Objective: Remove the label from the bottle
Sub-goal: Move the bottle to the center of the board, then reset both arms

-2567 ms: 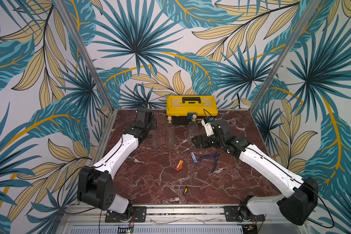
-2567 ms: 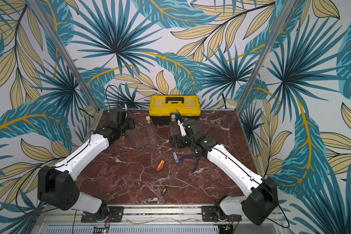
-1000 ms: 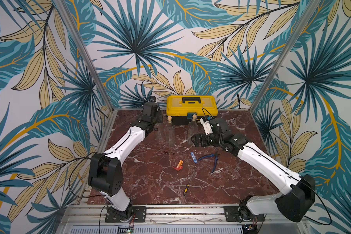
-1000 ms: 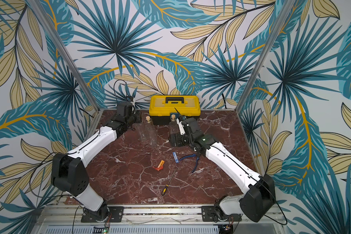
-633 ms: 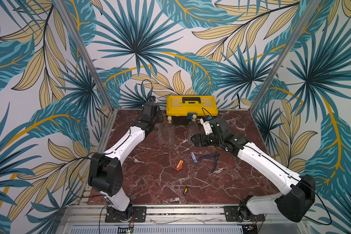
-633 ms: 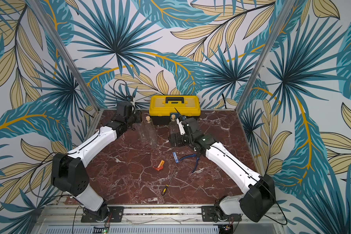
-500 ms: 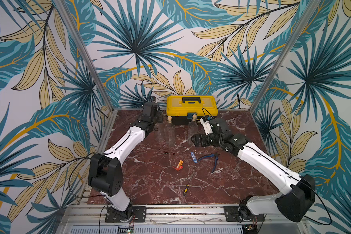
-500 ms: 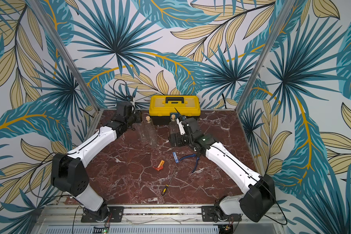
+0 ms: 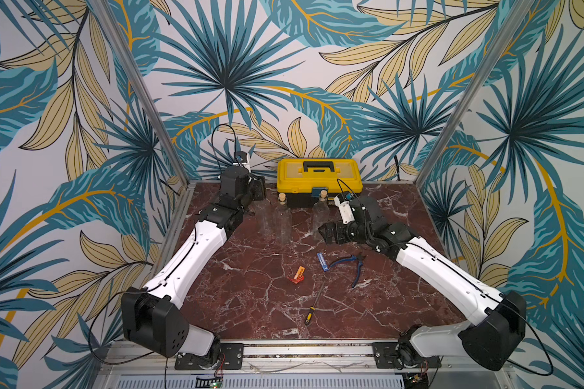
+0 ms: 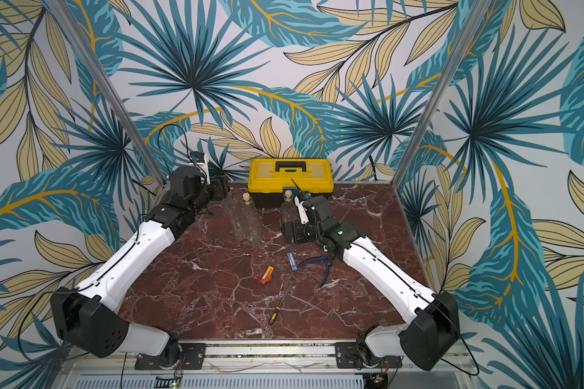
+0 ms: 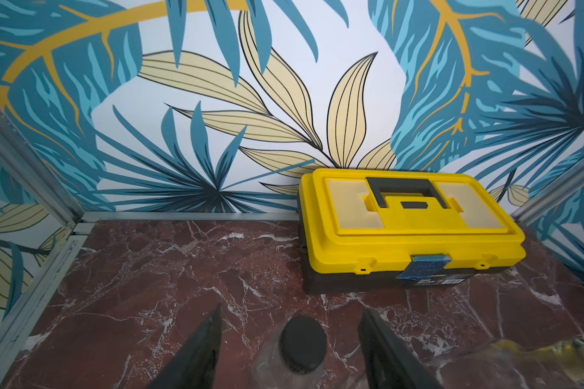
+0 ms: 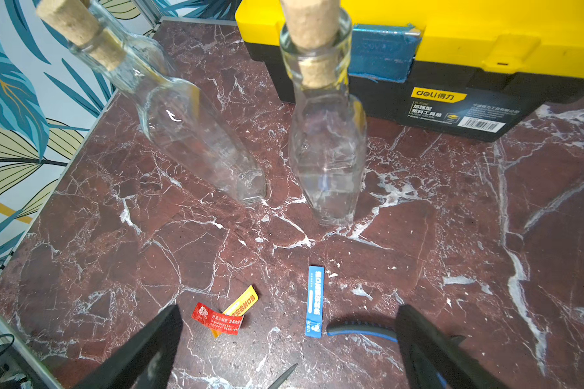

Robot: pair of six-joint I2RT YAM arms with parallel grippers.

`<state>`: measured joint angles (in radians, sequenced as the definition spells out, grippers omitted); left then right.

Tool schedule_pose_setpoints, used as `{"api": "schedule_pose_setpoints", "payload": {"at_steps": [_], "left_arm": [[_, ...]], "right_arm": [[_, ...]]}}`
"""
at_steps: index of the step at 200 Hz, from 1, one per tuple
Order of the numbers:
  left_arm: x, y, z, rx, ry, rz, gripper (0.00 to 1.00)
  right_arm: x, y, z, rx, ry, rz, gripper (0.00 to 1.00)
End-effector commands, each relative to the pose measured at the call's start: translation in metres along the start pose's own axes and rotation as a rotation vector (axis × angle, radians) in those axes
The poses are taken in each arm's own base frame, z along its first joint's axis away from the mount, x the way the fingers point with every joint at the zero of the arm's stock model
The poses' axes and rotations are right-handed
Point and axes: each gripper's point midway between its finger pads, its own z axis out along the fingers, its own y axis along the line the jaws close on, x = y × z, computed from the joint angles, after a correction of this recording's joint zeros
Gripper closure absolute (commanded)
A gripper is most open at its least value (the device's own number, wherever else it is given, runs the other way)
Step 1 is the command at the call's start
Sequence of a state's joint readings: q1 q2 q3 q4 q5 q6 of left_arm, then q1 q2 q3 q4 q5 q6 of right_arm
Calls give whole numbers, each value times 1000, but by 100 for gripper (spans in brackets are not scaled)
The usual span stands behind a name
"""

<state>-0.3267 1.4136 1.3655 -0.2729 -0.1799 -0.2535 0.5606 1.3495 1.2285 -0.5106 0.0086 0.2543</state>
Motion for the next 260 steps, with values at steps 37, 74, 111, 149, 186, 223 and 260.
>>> {"api": "schedule_pose_setpoints", "payload": {"at_steps": [37,74,111,149,186,223,260], "left_arm": [[49,30,-39,-89,91,-44,29],[78,49,-52,-152,120,-56,24],[114,71,-54,-231,172,-72,15],[154,88,-47,-282,257,-90,0],[175,96,-40,-300,285,-74,1],[191,113,-32,-339,310,-82,1],[196,139,-28,-396,277,-102,0]], "right_arm": [[10,-25,-21,118,-7,22,0],[17,-46,-25,239,11,26,0],[23,-70,-18,350,57,54,0],[29,-92,1,400,77,119,1],[22,-120,10,454,-7,175,0],[20,-148,18,505,-63,166,1],[26,-184,21,583,-71,202,0]]}}
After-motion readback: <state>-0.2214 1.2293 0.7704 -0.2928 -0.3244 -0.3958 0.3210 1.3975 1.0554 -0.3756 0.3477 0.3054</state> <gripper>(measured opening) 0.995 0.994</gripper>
